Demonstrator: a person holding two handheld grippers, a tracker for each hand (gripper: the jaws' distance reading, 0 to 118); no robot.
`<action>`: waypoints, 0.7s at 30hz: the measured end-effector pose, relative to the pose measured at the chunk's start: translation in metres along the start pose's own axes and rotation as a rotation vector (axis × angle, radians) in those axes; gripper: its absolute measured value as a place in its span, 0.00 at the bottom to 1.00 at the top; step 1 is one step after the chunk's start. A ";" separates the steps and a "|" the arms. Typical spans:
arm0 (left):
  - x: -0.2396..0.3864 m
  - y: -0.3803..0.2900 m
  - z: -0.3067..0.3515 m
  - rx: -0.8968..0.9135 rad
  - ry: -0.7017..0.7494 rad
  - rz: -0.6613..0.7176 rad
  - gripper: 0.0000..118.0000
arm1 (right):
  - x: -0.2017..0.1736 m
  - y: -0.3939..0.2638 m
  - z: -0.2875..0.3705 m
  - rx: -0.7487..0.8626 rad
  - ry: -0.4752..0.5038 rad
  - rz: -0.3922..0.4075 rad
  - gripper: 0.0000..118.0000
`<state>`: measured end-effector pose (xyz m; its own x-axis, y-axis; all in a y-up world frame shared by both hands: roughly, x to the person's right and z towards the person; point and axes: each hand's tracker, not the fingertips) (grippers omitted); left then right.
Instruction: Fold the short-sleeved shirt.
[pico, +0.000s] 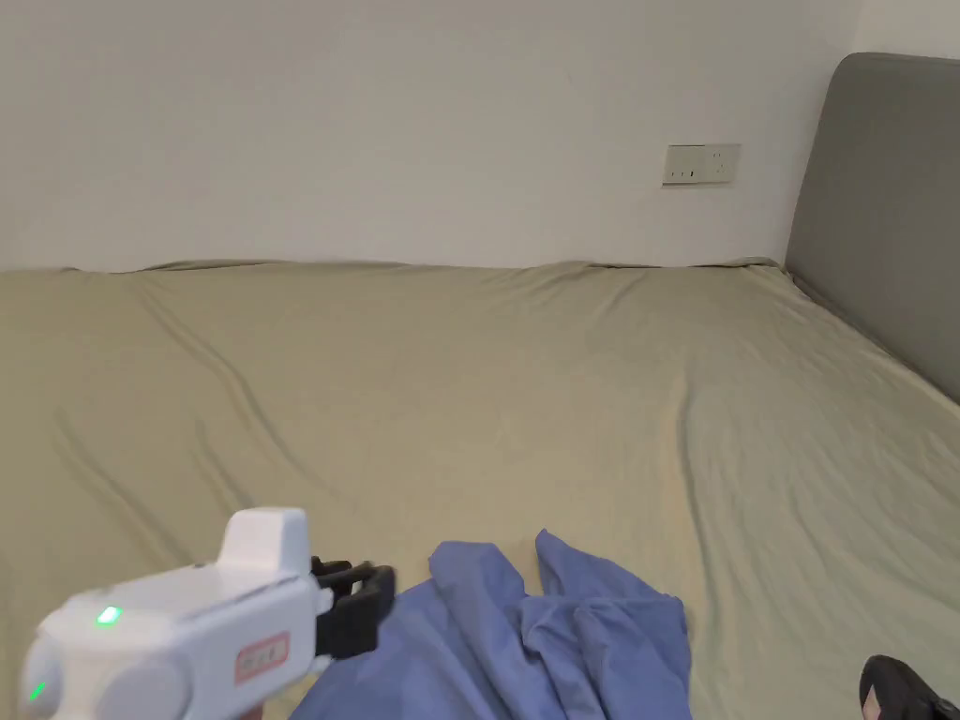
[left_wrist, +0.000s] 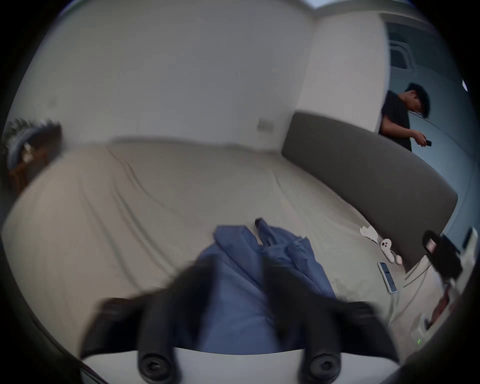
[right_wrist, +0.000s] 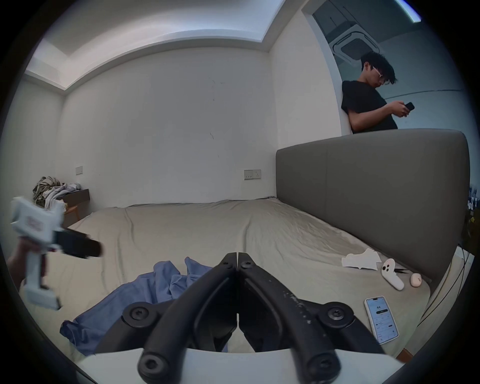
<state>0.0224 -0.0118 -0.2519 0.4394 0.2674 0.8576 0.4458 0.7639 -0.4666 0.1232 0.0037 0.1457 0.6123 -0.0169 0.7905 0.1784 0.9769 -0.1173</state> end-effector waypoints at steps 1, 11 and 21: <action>-0.009 0.015 -0.036 -0.079 0.016 0.023 1.00 | 0.002 -0.001 -0.005 -0.008 0.002 -0.002 0.02; -0.015 0.033 -0.231 -0.329 0.122 0.006 0.96 | 0.019 -0.020 -0.057 -0.122 -0.040 -0.001 0.02; -0.037 0.011 -0.178 -0.185 0.039 0.130 0.08 | 0.041 -0.011 -0.170 -0.372 0.072 -0.054 1.00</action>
<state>0.1503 -0.1178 -0.3270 0.5309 0.3305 0.7804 0.5177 0.6026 -0.6073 0.2777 -0.0436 0.0775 0.6443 -0.0939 0.7590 0.4712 0.8305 -0.2972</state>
